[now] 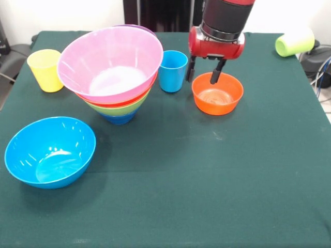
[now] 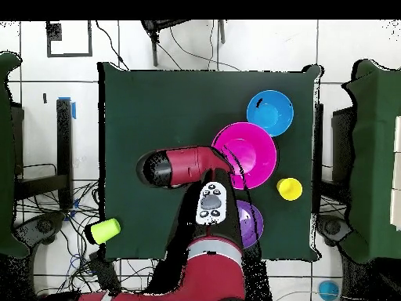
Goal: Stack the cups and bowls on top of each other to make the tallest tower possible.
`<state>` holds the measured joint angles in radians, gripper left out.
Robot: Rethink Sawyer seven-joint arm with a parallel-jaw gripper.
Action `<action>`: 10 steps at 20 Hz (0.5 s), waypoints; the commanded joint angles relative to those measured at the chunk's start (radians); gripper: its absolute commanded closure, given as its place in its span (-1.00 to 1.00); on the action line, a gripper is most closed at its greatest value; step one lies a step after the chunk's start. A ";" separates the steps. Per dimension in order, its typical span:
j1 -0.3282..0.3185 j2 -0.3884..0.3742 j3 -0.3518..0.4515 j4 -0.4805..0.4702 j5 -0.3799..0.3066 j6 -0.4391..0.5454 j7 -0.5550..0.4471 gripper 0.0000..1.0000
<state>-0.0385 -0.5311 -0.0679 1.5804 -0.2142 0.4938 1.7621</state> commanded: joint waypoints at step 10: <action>0.022 0.046 0.068 -0.016 0.051 -0.098 0.155 -1.00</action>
<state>-0.0380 -0.5106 -0.0678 1.5804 -0.1906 0.4580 1.7621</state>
